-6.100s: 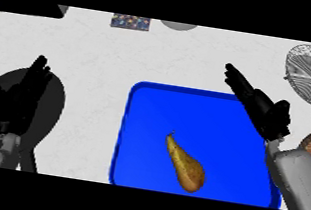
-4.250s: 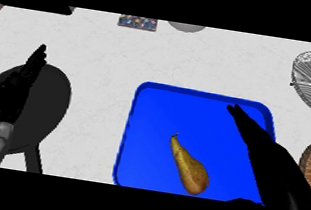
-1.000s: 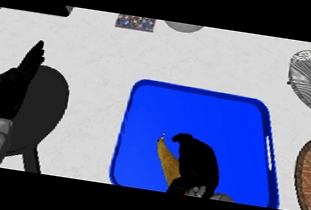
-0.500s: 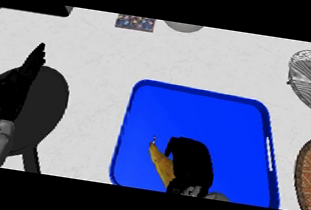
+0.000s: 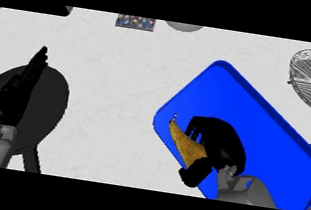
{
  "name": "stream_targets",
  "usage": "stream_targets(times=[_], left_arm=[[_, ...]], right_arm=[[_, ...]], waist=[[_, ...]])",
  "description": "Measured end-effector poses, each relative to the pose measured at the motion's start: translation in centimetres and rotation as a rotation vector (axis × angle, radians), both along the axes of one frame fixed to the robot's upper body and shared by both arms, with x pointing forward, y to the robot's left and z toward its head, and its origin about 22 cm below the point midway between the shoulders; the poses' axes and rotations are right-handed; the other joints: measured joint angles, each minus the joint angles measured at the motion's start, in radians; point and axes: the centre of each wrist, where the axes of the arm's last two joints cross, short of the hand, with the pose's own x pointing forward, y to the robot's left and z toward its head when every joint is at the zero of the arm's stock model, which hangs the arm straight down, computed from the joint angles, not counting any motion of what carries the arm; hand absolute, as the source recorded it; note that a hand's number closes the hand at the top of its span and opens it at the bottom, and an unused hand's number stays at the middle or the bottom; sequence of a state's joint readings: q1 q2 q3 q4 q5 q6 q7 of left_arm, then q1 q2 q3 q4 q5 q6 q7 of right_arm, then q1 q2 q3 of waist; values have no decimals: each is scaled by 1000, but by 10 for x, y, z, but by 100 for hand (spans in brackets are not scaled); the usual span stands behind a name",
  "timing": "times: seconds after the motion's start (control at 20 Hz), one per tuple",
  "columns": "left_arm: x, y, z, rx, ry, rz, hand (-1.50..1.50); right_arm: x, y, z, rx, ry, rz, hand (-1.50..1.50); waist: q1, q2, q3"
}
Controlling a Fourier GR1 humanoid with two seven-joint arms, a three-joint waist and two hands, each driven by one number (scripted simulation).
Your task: Pick the pear from the tray and place it in the tiered basket
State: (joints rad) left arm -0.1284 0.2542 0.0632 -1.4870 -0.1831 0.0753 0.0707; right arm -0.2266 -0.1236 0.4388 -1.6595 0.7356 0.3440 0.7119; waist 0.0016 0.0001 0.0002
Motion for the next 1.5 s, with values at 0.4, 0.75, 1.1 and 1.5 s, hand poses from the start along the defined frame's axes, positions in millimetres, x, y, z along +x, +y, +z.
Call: stream_targets(times=[0.4,0.75,1.1,1.5], left_arm=[[-3,2,-2,-3,4,5,0],[0,7,1,-2,1,11,0],[1,3,1,1,3,0,0],[11,5,4,2,-8,-4,0]], right_arm=[[20,-40,70,244,-326,-109,150],[19,-84,152,305,-621,-218,150],[30,-133,208,169,-738,-283,150],[65,-176,234,179,-719,-273,150]], waist=[[-8,-3,0],[-8,-3,0],[-1,-1,-1],[6,1,-1]])
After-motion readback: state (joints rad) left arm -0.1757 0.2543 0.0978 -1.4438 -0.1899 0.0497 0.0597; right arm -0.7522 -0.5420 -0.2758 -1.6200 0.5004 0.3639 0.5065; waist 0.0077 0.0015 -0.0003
